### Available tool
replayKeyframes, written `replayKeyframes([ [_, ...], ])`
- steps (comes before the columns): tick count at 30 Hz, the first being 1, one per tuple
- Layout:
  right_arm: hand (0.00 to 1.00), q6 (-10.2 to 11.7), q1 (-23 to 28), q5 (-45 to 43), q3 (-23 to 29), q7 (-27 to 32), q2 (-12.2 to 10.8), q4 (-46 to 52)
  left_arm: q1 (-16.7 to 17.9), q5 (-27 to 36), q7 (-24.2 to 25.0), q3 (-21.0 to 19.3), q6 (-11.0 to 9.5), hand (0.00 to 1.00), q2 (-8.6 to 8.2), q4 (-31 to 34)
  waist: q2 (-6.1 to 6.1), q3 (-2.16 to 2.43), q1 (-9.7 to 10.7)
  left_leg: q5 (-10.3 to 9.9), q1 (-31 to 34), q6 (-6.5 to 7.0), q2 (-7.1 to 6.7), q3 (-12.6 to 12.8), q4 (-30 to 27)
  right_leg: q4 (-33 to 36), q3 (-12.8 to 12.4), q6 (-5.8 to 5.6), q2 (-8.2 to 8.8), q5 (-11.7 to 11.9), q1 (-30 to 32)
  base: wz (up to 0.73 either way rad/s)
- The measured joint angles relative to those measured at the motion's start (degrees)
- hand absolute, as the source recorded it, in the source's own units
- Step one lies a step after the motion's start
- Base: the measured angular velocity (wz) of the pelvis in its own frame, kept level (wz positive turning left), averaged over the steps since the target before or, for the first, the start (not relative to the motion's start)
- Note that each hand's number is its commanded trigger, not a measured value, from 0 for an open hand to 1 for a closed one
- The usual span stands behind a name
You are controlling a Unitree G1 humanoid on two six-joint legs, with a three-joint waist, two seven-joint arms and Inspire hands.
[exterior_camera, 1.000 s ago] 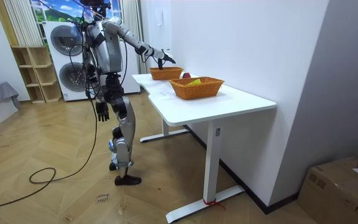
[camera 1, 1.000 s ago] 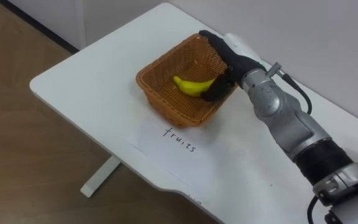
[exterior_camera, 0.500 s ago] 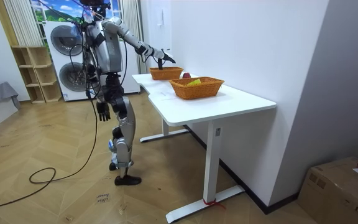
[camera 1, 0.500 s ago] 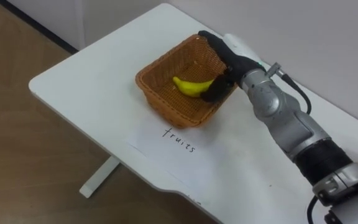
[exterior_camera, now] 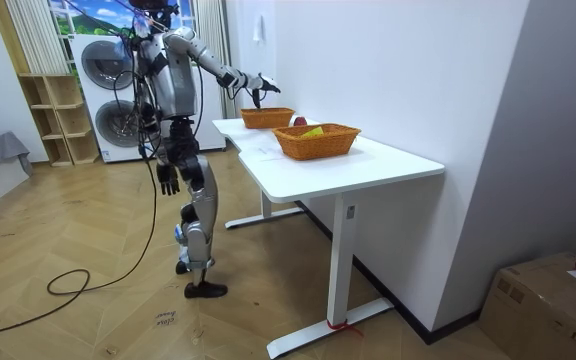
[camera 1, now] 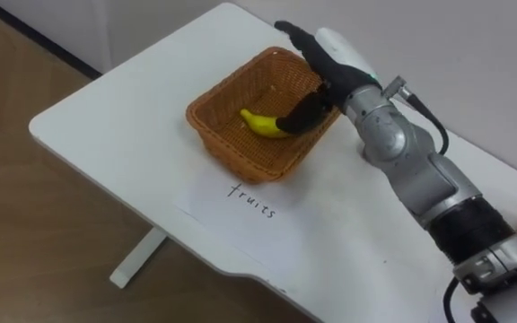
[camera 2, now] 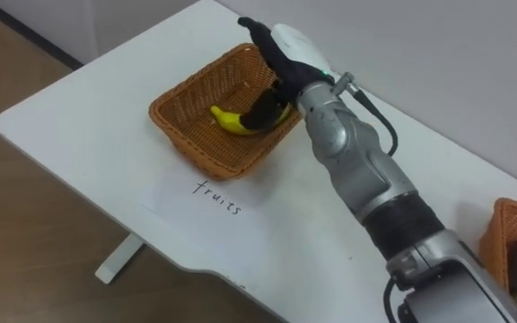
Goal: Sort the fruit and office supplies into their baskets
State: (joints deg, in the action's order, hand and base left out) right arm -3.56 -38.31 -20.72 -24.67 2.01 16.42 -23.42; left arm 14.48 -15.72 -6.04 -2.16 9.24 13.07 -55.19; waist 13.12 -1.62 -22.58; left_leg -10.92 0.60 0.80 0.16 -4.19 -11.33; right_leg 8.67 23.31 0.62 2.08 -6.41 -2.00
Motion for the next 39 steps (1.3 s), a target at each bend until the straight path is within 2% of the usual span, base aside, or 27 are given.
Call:
replayKeyframes([
  [4,0.0,1.13,0.28,0.49,1.48,1.56,0.05,1.16,-0.06,-0.04,-0.07,-0.1,-1.0,0.0,-0.43,0.01,-0.29,0.04,0.6,0.0,-0.31,0.01,0.03,0.75,-0.05,0.0,-0.79,0.0,0.04,0.0,0.07,-0.11],
  [10,0.0,1.69,0.29,2.6,3.81,3.45,0.4,2.07,-0.06,-0.02,-0.04,-0.08,-1.06,0.0,-1.1,0.14,-0.51,0.13,2.4,0.01,-1.05,0.02,0.03,0.92,-0.06,0.01,-1.43,0.0,0.03,0.0,-0.44,-0.03],
  [12,0.0,1.72,0.31,3.15,3.84,3.67,0.86,2.06,-0.01,0.45,-0.08,0.01,-1.06,0.0,-1.46,0.08,-1.2,0.19,2.99,0.0,-2.25,0.02,0.1,1.69,0.03,0.04,-1.96,0.0,0.02,0.0,-1.02,-0.09],
  [16,0.0,2.35,0.38,3.12,4.17,4.23,0.91,2.25,0.16,0.57,-0.09,0.12,-1.05,0.0,-2.33,0.05,-2.72,0.79,4.14,-0.06,-2.4,0.13,0.36,2.44,0.05,0.03,-2.27,0.0,0.29,0.0,-0.89,-0.13],
  [18,0.0,2.32,0.96,2.97,4.63,4.34,0.91,2.47,0.44,0.53,-0.07,0.03,-1.05,0.0,-2.53,0.14,-3.57,1.25,5.11,-0.12,-2.37,0.23,0.32,2.67,0.33,0.21,-2.62,0.01,0.48,0.01,-0.92,-0.08],
  [21,0.0,2.31,1.47,3.49,7.73,4.49,0.92,2.99,0.3,0.52,0.02,-0.02,-1.05,0.0,-2.7,0.25,-4.13,1.43,5.68,-0.1,-2.68,0.26,0.28,3.16,0.48,0.27,-2.82,0.01,0.5,0.01,-0.97,-0.07],
  [27,0.0,2.84,1.47,4.39,10.47,5.83,1.55,5.9,0.41,0.53,0.08,0.08,-1.27,0.0,-2.63,0.1,-4.78,1.22,8.07,0.01,-3.77,0.43,0.14,3.44,0.9,0.41,-2.84,0.01,0.4,0.01,-1.5,-0.01],
  [32,0.0,3.34,1.6,4.4,10.47,6.09,2.16,5.89,-0.1,0.55,0.11,0.25,-1.85,0.0,-2.82,-0.11,-5.67,0.68,8.93,0.03,-4.98,0.5,0.12,4.23,1.43,0.43,-4.33,0.01,0.3,0.01,-1.96,-0.11],
  [39,0.0,3.34,2.02,5.08,10.47,6.08,2.13,6.18,-1.02,0.54,-0.08,1.43,-1.98,0.0,-3.47,-0.24,-6.87,0.72,11.12,-0.11,-5.35,0.6,0.18,5.54,1.71,0.55,-6.0,0.01,-0.06,0.01,-1.75,-0.09],
])
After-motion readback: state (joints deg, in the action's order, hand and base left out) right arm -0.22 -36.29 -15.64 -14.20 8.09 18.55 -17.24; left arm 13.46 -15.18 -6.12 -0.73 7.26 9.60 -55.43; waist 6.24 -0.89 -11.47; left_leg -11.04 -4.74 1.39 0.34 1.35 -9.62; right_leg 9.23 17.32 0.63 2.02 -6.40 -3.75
